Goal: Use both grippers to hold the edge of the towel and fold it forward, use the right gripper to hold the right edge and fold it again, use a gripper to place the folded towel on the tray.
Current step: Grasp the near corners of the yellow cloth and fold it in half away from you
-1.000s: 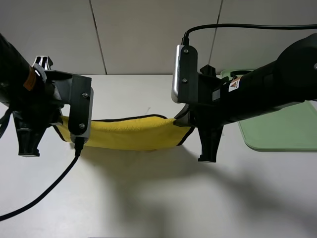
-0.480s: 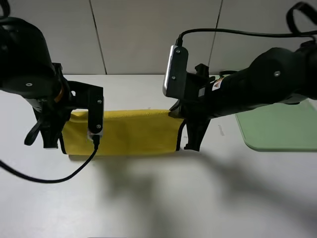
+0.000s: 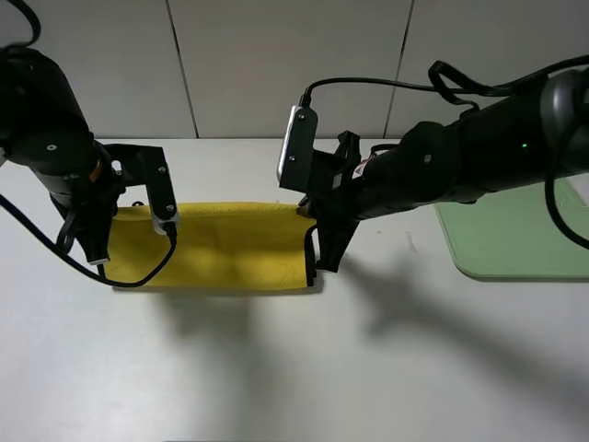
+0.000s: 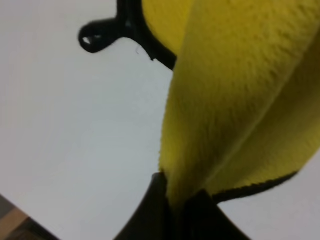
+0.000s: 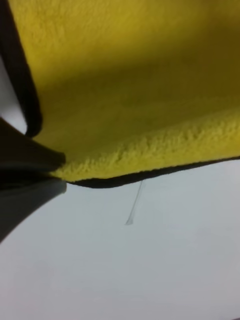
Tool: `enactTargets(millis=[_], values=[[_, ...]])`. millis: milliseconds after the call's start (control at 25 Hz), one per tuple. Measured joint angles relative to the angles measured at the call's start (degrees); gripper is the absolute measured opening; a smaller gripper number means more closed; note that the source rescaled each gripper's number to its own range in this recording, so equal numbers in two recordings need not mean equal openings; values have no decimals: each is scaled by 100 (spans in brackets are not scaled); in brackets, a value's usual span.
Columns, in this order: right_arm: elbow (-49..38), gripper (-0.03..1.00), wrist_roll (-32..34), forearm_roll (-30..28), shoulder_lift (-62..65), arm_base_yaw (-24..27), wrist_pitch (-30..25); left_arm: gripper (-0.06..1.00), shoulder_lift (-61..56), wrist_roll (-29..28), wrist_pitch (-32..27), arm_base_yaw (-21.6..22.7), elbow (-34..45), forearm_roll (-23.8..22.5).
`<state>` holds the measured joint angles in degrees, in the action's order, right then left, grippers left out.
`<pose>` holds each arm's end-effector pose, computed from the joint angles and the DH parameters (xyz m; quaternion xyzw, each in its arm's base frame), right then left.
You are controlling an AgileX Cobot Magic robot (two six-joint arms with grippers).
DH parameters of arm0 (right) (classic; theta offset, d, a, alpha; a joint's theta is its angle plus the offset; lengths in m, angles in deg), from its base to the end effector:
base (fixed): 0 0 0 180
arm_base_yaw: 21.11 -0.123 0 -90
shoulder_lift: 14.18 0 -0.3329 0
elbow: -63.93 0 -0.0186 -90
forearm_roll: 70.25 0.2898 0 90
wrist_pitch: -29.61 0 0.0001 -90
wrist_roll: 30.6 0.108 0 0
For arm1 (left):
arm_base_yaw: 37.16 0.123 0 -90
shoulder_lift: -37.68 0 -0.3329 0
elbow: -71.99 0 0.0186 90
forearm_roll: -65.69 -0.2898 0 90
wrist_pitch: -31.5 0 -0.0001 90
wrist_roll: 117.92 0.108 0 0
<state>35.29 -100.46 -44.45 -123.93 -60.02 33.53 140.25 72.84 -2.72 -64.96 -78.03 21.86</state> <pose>0.3096 0.2458 0.1558 -0.6077 0.6952 -0.0311 0.3828 0.3156 -0.1188 0.1730 0.5708 0.7766 0.2255 0.1419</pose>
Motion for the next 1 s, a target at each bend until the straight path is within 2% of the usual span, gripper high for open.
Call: enactTargets(millis=[200,440,720,760,800,840,960,1000], values=[[0,0,0,0,-165,0,385,0,325,0,382,188,0,-22],[0,0,0,0,-210,0,572,0,405,-6,898,348,0,-64],[0,2,0,0,-210,0,618,2,406,-6,1026,364,0,-76],[0,6,0,0,-210,0,618,5,406,-6,1026,364,0,-76],[0,15,0,0,-210,0,618,10,406,-6,1012,370,0,-76],[0,29,0,0,-210,0,624,18,406,-6,984,376,0,-103],[0,79,0,0,-210,0,641,49,406,-6,951,376,0,-251],[0,88,24,5,-210,0,692,61,406,-6,946,381,0,-315]])
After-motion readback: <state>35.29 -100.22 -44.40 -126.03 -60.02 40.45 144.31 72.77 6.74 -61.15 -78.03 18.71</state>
